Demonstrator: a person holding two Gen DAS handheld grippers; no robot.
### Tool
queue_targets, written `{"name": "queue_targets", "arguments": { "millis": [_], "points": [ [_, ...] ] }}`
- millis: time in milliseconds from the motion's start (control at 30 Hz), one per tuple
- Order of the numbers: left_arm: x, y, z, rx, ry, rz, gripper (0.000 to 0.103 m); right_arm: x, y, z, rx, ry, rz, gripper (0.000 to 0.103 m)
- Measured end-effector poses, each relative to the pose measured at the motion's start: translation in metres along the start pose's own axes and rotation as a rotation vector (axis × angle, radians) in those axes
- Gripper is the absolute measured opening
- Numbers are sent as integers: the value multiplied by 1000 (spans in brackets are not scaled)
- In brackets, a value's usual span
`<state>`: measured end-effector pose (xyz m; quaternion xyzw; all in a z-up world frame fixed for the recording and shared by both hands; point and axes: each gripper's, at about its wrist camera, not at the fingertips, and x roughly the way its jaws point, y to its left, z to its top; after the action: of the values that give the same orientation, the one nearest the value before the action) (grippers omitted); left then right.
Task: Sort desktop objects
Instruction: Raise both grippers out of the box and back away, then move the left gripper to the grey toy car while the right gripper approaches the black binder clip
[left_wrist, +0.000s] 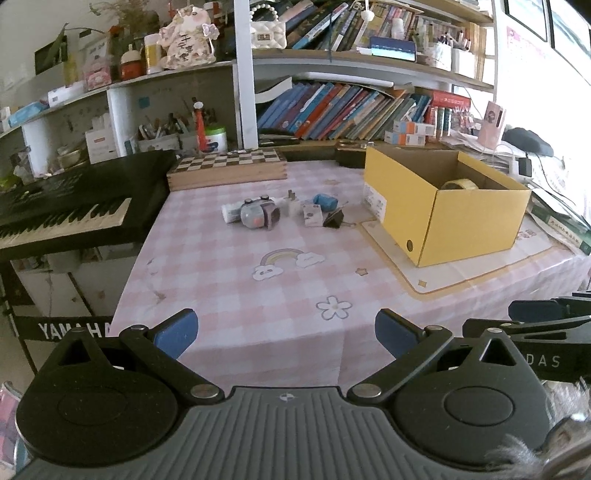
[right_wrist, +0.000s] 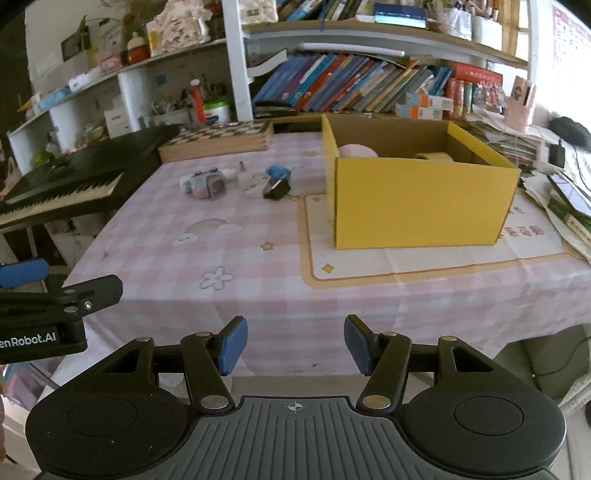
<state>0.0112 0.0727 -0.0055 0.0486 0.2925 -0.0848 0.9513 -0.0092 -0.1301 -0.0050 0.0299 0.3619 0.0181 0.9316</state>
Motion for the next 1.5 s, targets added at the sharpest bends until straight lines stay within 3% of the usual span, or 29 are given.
{"name": "queue_targets", "arguments": {
  "millis": [733,1500],
  "points": [
    [10,29,8,-56,-11,35,103,21,29,20,-75,-9,56,59],
    [89,50,44,-100,43,44,101,92,39,67,-128,25,93,59]
  ]
}}
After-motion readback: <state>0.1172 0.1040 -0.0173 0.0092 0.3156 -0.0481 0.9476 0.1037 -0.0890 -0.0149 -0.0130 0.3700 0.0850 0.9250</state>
